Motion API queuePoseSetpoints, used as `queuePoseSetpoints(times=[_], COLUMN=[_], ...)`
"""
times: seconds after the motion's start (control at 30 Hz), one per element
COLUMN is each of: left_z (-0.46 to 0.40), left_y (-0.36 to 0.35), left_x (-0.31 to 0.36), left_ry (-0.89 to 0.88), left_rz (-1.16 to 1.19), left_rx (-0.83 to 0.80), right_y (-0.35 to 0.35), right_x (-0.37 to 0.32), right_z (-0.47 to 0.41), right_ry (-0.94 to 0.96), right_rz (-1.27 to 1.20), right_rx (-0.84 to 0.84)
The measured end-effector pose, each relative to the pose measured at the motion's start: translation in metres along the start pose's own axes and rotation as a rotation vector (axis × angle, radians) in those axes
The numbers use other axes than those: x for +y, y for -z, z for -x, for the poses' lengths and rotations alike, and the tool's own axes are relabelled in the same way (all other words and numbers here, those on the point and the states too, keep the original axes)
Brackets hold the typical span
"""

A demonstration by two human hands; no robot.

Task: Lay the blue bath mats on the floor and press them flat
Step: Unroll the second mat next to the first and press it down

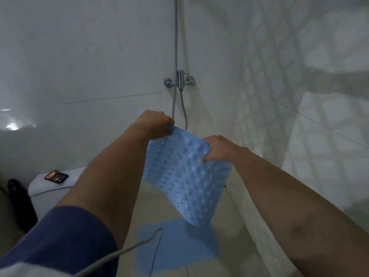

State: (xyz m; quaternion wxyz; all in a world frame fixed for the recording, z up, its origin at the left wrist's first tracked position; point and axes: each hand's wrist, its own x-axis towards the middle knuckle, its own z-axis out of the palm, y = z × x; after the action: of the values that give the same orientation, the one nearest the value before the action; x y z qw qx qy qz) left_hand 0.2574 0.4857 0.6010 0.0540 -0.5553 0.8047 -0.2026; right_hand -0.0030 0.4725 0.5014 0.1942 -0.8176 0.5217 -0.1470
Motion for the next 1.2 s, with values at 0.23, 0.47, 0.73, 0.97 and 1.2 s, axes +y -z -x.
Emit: queuePoseSetpoints(times=[0.23,0.47,0.73,0.97,1.2], left_z=[0.035,0.079,0.146,0.216,0.270], left_y=[-0.004,-0.057,-0.138,-0.233,-0.366], left_x=[0.005,-0.001,-0.006,0.020,0.065], left_ry=[0.083,0.152,0.197,0.153,0.119], left_rz=[0.028,0.194,0.349,0.477,0.559], left_rx=[-0.053,-0.145,-0.313,-0.471,-0.742], right_y=[-0.030,-0.096,-0.147,-0.202,-0.297], right_x=[0.059,0.096,0.112,0.125,0.156], right_z=[0.030,0.064,0.096,0.163,0.192], right_ry=[-0.188,-0.215,-0.273,-0.342,-0.362], right_rz=[0.072,0.038,0.153,0.255,0.339], right_rx=[-0.263,-0.415,-0.371,-0.465,-0.642])
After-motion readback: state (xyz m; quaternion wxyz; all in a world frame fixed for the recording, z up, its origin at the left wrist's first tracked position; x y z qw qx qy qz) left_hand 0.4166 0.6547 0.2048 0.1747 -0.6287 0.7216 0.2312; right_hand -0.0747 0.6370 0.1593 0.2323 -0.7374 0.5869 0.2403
